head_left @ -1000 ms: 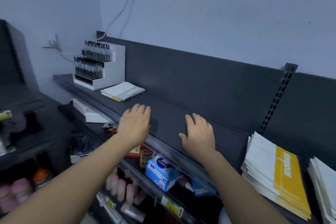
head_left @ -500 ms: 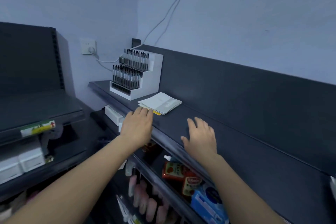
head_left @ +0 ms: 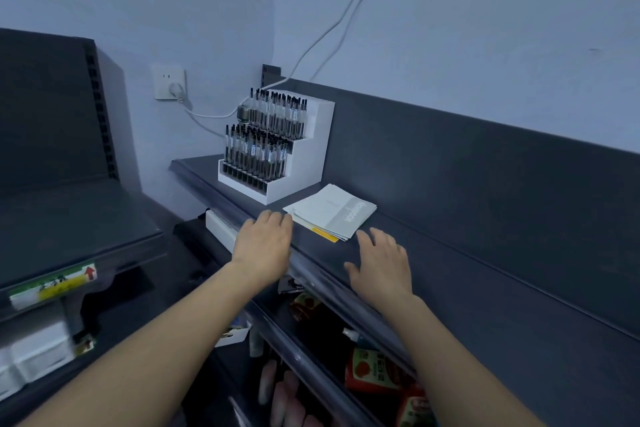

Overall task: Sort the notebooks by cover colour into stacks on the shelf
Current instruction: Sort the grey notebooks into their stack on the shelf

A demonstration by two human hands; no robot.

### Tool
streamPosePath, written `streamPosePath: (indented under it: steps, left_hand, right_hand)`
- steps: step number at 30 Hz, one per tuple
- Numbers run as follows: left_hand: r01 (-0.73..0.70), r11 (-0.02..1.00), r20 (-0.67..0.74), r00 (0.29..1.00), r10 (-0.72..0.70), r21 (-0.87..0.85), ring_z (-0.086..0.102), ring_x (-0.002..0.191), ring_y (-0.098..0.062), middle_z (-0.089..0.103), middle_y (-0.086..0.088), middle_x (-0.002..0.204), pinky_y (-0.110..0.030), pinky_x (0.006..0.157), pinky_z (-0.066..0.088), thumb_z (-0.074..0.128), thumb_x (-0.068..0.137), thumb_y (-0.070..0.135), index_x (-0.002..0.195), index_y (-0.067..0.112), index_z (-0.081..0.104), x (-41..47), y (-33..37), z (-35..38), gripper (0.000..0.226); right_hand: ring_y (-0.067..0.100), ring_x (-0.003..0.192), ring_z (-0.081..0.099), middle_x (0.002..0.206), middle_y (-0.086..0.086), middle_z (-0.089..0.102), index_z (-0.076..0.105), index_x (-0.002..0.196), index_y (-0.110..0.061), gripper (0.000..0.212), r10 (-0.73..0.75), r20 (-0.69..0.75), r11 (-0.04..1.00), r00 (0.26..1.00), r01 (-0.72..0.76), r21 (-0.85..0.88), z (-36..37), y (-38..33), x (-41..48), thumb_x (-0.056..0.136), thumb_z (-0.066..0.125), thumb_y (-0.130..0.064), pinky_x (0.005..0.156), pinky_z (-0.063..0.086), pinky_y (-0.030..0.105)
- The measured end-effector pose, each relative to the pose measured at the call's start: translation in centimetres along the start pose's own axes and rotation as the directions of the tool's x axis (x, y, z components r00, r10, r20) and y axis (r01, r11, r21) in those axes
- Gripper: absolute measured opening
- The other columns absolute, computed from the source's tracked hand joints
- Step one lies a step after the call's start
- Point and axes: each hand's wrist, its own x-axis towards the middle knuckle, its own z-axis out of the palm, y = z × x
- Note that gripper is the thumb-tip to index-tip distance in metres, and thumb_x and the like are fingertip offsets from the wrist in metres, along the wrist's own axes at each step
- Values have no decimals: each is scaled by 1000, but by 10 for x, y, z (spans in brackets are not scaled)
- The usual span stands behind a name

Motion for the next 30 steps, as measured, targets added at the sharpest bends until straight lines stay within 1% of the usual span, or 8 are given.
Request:
streamPosePath:
  steps: [7,10,13,16,20,24,27,30]
  left_hand:
    - [-35,999,17,999,35,-23,40,128,-22,46,-4,136,-35,100,37,51,94,34,136,12,38,62,-12,33,49]
    - [-42,998,36,998,44,-36,39,129,-22,45,-4,137,-35,101,37,50,95,32,140,11,35,88,-13,47,51]
    - [-39,997,72,996,43,-62,42,125,-23,48,-4,133,-34,99,38,48,94,26,133,14,39,112,-12,60,43]
    - [-48,992,106,993,61,-121,46,120,-24,50,-5,128,-36,94,41,46,96,28,126,14,42,131,-12,71,33]
    - [-28,970,150,987,66,-242,49,115,-28,53,-9,125,-39,89,42,39,100,33,120,10,45,154,-13,83,31]
    - [4,944,252,964,84,-331,51,111,-30,54,-13,123,-41,89,44,37,101,36,120,9,44,172,-14,97,34]
    - [49,934,266,963,51,-355,51,113,-32,52,-16,124,-42,89,45,42,99,37,124,6,42,181,-16,100,40]
    - [105,935,246,969,-19,-339,53,113,-30,53,-14,124,-40,84,48,47,96,42,124,6,44,183,-24,100,46]
  right_hand:
    - [23,127,37,135,4,42,39,133,-17,49,35,43,999,998,-35,-2,32,3,64,94,50,-43,103,32,35]
    - [24,126,39,134,5,44,39,135,-17,51,49,73,999,996,-50,6,42,6,89,94,48,-46,101,33,36]
    - [25,124,42,133,5,48,39,135,-17,54,98,126,995,987,-101,22,51,10,109,94,44,-51,101,34,38]
    - [27,122,44,133,6,49,41,132,-18,59,162,204,981,965,-179,69,62,12,126,91,42,-60,99,36,41]
    - [28,124,42,136,8,46,38,134,-16,79,206,262,967,943,-237,92,74,11,141,81,40,-75,98,36,42]
    - [26,130,35,140,8,40,35,137,-17,85,181,255,978,950,-200,54,79,10,148,78,41,-78,102,33,41]
    - [23,128,36,137,5,43,36,137,-19,76,99,244,993,965,-110,31,78,9,152,83,42,-72,103,33,40]
    - [21,129,37,136,2,44,38,140,-20,66,30,260,997,965,-46,55,73,4,154,89,45,-61,105,33,38]
